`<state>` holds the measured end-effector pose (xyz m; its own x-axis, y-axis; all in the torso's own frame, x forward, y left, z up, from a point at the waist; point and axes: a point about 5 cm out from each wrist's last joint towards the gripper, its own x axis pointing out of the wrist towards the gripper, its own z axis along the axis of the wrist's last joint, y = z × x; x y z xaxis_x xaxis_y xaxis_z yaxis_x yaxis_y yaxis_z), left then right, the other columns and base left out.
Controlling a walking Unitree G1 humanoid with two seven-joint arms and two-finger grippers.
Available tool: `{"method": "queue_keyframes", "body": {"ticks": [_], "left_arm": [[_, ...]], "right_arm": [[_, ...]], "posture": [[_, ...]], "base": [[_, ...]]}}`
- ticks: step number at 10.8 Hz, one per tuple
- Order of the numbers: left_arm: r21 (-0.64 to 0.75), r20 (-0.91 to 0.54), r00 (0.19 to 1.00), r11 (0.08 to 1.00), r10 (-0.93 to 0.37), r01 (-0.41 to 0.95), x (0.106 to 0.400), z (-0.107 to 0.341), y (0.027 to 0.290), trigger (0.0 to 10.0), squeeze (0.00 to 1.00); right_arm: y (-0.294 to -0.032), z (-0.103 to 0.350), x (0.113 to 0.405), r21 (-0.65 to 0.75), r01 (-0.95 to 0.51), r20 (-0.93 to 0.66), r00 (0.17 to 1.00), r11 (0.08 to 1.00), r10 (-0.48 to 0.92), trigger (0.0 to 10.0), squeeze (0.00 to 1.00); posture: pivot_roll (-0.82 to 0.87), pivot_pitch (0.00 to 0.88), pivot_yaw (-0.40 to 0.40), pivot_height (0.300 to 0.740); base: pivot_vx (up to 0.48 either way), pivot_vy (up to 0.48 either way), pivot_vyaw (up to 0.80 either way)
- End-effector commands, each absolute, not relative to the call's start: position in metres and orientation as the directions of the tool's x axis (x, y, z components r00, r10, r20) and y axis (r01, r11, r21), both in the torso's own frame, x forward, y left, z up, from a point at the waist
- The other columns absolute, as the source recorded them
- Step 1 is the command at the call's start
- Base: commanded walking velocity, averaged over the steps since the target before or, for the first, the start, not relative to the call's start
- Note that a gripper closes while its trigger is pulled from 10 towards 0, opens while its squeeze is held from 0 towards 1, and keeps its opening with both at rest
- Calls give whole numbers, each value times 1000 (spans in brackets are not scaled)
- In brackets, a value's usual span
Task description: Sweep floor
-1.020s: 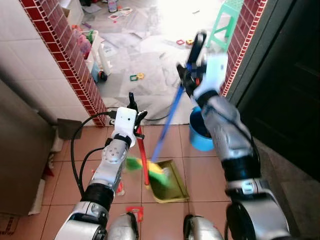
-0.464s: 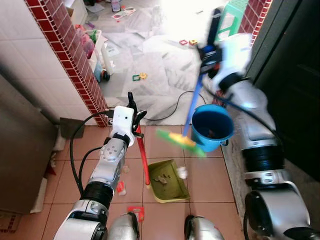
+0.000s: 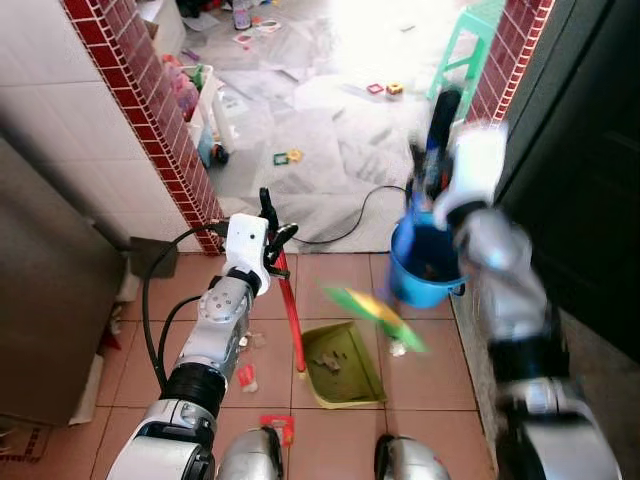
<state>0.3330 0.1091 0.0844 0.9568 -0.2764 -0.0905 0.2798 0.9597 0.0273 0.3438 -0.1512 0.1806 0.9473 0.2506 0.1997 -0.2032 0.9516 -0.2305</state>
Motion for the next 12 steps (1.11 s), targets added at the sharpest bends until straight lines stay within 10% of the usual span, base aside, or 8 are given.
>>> {"method": "queue_keyframes", "body": {"ticks": [1,7,12], "left_arm": [[52,-126,952,956,-279,287,330,78,111,10000,0],[20,-107,841,844,-531,536,314,78,88,10000,0],[28,-120,814,818,-569,575,307,80,84,10000,0]], "right_arm": [[-143,201,340,-331,-187,312,903,925,294,10000,0],[-149,150,331,-288,-18,156,986,957,65,10000,0],[-153,144,340,16,131,9,991,991,-132,10000,0]], "posture": [[-87,58,93,740],[-73,77,109,740],[-65,87,105,740]], "base": [[0,0,0],[0,0,0],[0,0,-160]]}}
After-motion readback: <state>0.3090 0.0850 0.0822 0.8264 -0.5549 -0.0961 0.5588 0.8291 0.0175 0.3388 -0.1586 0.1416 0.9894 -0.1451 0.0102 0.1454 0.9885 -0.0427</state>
